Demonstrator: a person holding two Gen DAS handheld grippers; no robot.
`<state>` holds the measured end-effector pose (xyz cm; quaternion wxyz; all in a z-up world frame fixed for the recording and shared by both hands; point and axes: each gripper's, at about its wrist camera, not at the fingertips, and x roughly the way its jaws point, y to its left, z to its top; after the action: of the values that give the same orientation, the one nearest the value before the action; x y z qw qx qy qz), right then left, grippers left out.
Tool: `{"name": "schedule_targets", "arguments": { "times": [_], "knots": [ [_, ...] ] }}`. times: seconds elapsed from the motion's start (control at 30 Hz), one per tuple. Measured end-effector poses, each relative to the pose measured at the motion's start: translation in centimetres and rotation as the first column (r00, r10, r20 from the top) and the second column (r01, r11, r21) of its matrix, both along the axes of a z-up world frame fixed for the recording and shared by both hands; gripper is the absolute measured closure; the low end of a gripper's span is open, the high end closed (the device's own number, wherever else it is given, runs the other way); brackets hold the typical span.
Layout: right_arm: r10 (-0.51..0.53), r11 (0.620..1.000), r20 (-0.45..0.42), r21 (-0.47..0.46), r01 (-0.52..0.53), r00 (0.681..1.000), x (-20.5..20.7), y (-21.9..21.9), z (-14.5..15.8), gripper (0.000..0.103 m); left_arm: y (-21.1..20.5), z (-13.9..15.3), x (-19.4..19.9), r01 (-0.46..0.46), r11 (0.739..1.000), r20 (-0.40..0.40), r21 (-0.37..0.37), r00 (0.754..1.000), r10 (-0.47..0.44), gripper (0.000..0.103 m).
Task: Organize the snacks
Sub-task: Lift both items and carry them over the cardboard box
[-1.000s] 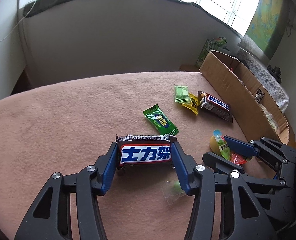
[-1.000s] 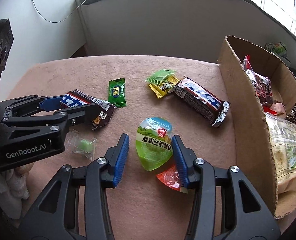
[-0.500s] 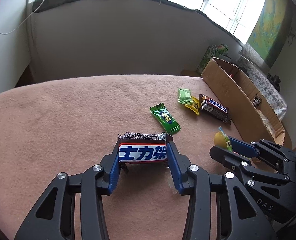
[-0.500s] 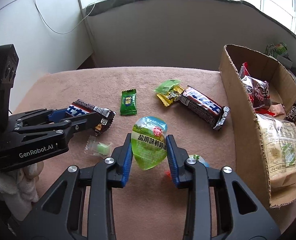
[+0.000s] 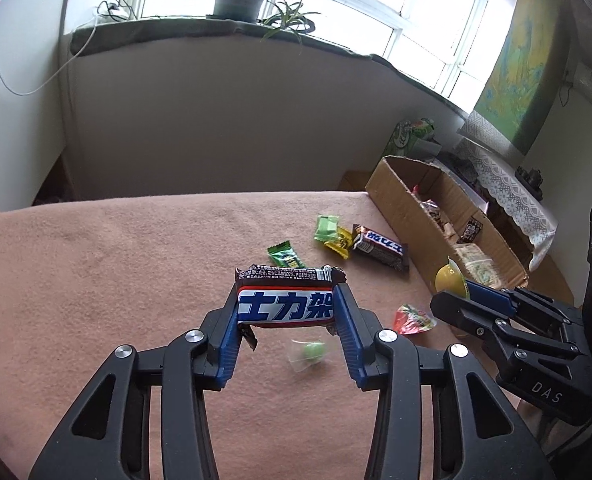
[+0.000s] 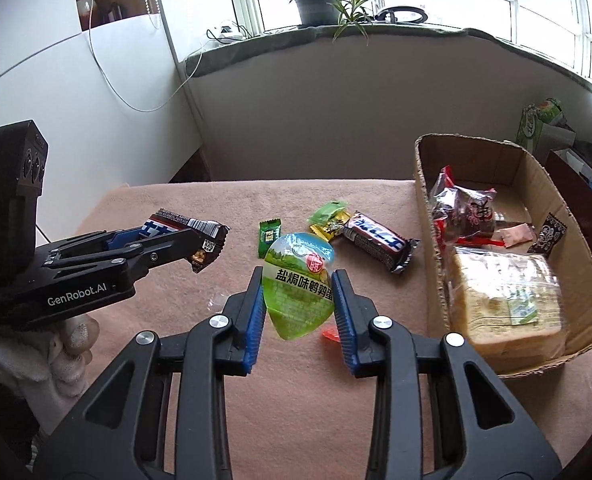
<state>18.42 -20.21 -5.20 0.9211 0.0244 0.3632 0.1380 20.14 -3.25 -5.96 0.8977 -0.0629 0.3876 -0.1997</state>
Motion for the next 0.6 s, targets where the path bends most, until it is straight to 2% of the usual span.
{"name": "schedule_targets", "arguments": {
  "times": [0.33, 0.6],
  "knots": [
    [-0.113, 0.994, 0.050, 0.002, 0.113, 0.992, -1.9, -7.7, 2.6, 0.070, -5.5, 2.1, 0.2, 0.062, 0.997, 0.041, -0.040, 0.997, -0.060, 0.061],
    [-0.207, 0.978, 0.044, -0.002, 0.207, 0.977, -1.7, -14.0, 2.4, 0.070, -10.7, 2.7, 2.3, 0.112, 0.993, 0.046, -0.033, 0.993, -0.111, 0.061]
  ]
}}
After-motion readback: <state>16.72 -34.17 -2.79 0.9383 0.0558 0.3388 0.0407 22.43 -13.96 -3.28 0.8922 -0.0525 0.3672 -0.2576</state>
